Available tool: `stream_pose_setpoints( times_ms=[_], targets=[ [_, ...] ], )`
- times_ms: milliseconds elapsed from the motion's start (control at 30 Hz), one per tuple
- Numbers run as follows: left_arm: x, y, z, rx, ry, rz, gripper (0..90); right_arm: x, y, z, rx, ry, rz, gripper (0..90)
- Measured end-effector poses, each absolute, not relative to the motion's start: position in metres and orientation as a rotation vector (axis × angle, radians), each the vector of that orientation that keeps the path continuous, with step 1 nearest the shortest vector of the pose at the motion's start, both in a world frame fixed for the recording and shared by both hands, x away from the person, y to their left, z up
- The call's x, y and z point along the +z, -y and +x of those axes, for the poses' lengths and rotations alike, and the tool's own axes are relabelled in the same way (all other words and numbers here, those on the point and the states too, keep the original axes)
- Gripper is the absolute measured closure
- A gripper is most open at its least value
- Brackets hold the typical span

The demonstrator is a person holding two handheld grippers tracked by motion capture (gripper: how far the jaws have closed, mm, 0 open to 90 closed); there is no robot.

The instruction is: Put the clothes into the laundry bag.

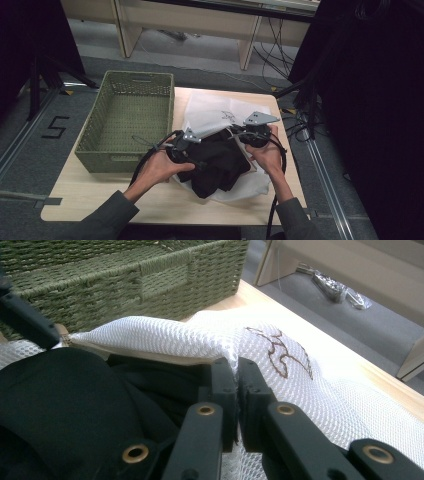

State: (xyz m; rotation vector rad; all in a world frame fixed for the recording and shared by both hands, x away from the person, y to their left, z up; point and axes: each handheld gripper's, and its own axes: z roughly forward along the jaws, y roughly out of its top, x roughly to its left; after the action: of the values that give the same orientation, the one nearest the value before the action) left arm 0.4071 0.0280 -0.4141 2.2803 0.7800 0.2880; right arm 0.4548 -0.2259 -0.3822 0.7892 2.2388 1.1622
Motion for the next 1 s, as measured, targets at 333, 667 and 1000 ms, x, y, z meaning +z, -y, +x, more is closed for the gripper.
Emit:
stream_pose_setpoints(
  times_ms=[333, 667, 1000],
  targets=[
    [-0.458, 0.002, 0.432, 0.352, -0.771, 2.245, 77.2, -0.38, 0.222, 0.454, 1.154, -2.241, 0.752, 88.6],
    [-0.461, 0.026, 0.468, 0.455, -0.828, 2.198, 77.1, -0.381, 0.221, 0.454, 1.18, -2.25, 0.759, 88.6],
    [-0.392, -0.012, 0.436, 0.405, -0.742, 2.097, 40.7, -0.381, 0.227, 0.454, 1.176, -2.262, 0.779, 88.6]
  ],
)
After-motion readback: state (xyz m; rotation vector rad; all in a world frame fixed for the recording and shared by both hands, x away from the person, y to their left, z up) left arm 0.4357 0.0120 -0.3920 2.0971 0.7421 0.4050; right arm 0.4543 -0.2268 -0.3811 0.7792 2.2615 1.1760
